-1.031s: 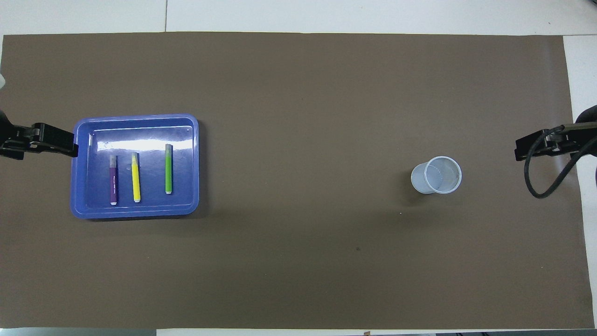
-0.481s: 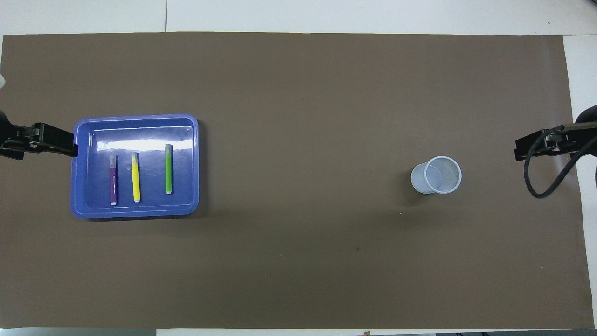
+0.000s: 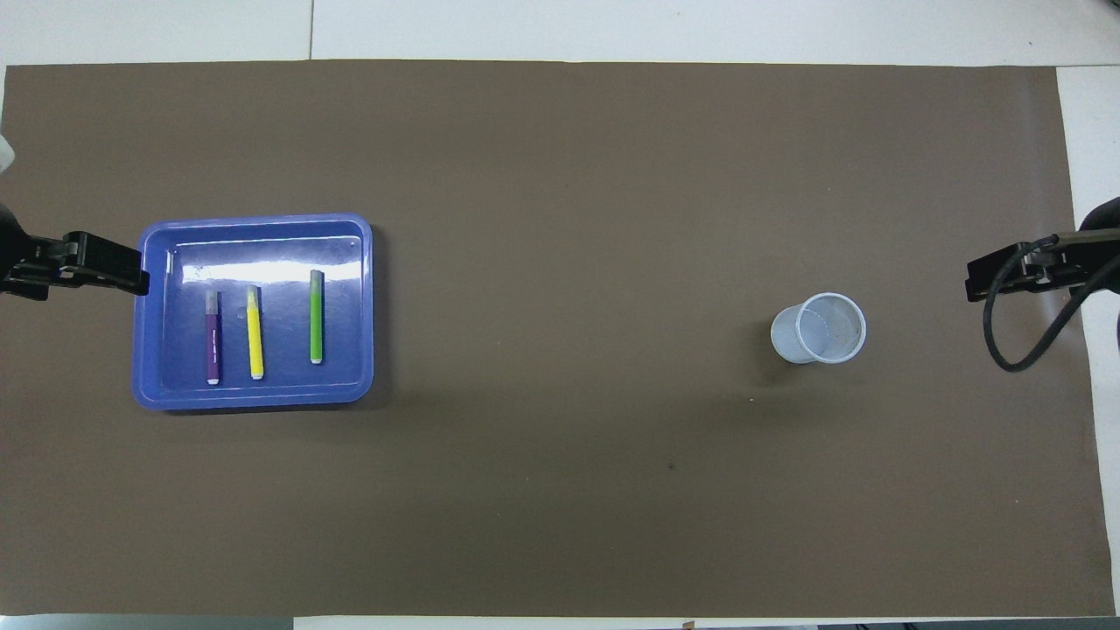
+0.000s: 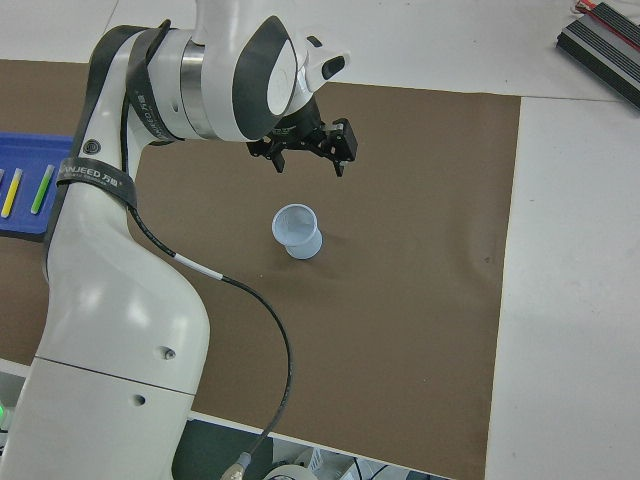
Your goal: Transfer and insert pens with both arms
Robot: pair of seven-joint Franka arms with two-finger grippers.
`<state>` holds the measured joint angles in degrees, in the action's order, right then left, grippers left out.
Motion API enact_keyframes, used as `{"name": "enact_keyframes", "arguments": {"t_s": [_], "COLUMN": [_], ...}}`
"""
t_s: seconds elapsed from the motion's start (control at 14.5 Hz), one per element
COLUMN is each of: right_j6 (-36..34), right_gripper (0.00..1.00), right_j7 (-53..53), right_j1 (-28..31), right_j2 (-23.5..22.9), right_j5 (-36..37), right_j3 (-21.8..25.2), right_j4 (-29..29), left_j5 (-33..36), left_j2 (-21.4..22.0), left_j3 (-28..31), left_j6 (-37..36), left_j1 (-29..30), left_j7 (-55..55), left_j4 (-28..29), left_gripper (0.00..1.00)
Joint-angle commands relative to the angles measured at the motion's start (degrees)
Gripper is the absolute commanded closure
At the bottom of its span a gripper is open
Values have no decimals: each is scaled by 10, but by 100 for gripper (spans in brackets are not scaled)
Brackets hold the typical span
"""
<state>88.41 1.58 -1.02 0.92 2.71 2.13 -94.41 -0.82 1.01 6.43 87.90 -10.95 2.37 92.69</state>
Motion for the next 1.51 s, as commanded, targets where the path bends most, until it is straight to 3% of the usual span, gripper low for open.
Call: {"name": "enact_keyframes", "arguments": {"t_s": [0.0,0.34,0.55,0.89,1.03,1.44], "right_j6": [-5,-5,-5,-5,-5,-5], "right_gripper": [0,0,0,0,0,0], "right_j7": [14,14,14,14,14,14], "right_j1": [8,8,8,8,8,8], "right_j2": [7,7,7,7,7,7], "right_j5": [-7,-7,-7,-7,-7,-7], "right_j3": [-2,-2,-3,-3,-2,-2], "right_j4": [-3,-3,-3,-3,-3,-3], "left_j5": [-3,-2,-2,-2,-2,-2], "left_j2": [18,8,-34,-93,-118,-142], "left_j3": [2,3,2,2,2,1], "left_j6": [40,154,210,364,388,413], "left_j1": [7,27,44,74,84,86], "left_j7": [-3,-9,-62,-113,-127,-131], "left_j4": [62,173,198,269,270,269], "left_gripper": [0,0,0,0,0,21]}}
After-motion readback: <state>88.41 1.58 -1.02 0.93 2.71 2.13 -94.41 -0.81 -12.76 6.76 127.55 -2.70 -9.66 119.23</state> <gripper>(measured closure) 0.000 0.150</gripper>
